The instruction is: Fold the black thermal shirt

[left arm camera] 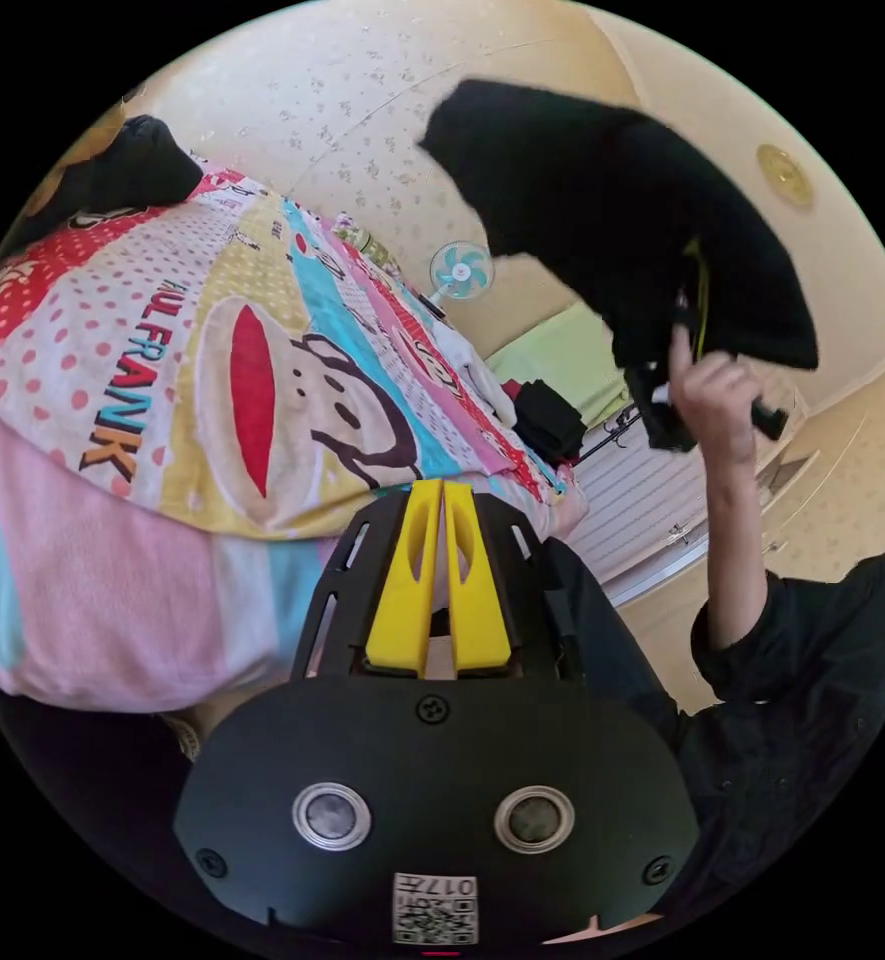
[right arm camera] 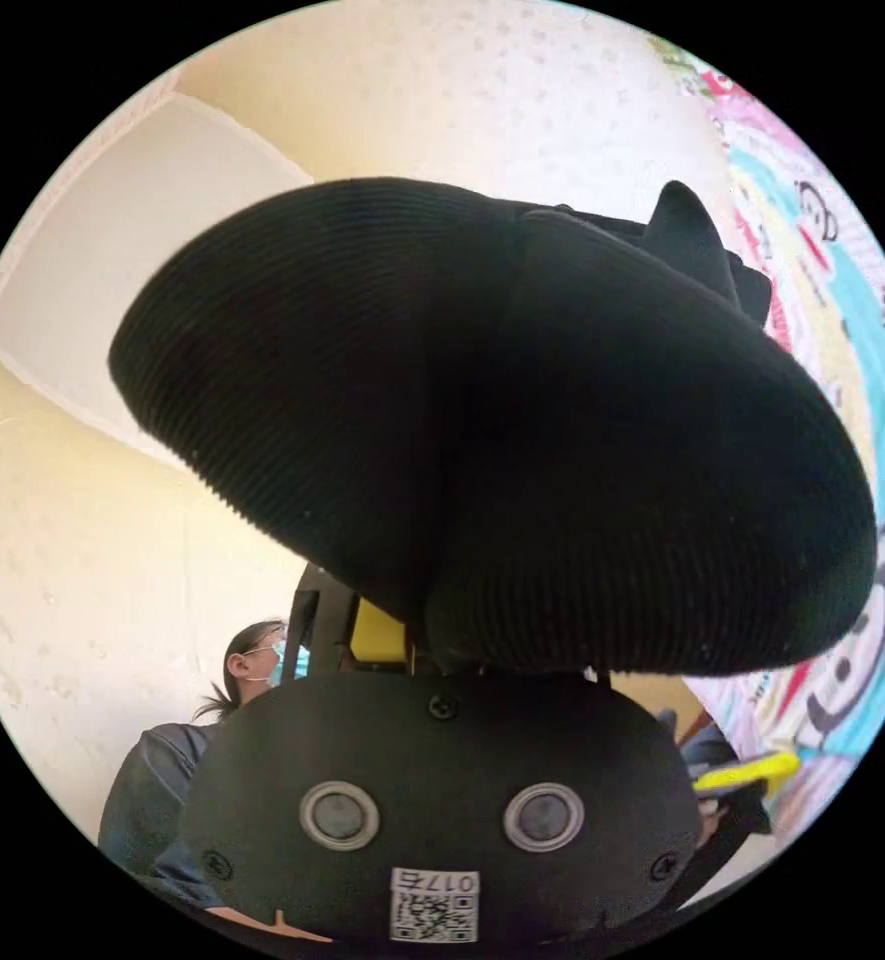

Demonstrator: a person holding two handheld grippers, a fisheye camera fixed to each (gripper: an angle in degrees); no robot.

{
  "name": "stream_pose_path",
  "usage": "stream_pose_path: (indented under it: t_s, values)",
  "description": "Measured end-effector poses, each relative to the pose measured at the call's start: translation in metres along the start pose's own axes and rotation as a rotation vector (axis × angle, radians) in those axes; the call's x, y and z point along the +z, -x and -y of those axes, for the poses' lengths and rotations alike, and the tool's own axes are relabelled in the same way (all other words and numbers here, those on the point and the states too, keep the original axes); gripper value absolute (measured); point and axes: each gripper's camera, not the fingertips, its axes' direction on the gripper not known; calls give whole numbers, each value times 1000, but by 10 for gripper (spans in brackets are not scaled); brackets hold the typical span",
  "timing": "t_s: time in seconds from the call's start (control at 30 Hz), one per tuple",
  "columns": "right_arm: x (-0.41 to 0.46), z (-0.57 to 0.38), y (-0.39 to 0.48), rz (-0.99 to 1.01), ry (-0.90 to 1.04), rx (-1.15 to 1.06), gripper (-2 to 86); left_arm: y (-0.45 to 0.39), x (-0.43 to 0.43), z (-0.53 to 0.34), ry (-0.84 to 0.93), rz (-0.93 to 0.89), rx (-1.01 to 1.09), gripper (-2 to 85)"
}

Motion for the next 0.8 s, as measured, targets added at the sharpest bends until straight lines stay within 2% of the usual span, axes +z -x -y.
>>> stream_pose_path:
  t_s: [0.1, 0.17, 0.23, 0.3, 0.33, 0.4, 0.47, 0.6, 0.8]
  values:
    - [103, 27, -78, 173, 59, 32, 77, 2, 8, -4, 19, -13, -12, -10]
    - [160, 30, -127, 219, 30, 86, 73, 1, 14, -8, 25, -11, -13, -10]
    - [209, 27, -180, 170, 13, 142, 70, 2, 16, -11, 23, -11, -19, -10]
    - [249, 13, -254, -36, 41, 201, 68, 4, 15, -12, 13, -27, -29, -10]
    - [255, 7, -273, -104, 60, 216, 69, 5, 14, -12, 13, -37, -30, -10]
    - [257, -30, -360, -428, 170, 344, 77, 5, 13, -10, 15, -31, -21, -10]
    - [244, -63, -417, -654, 264, 477, 84, 5, 12, -7, 16, -24, -10, -10]
    - [233, -102, -472, -446, 235, 404, 102, 5, 14, -5, 14, -39, -14, -10]
    - [231, -98, -505, -521, 241, 458, 107, 0, 26, 0, 40, -63, 3, -10]
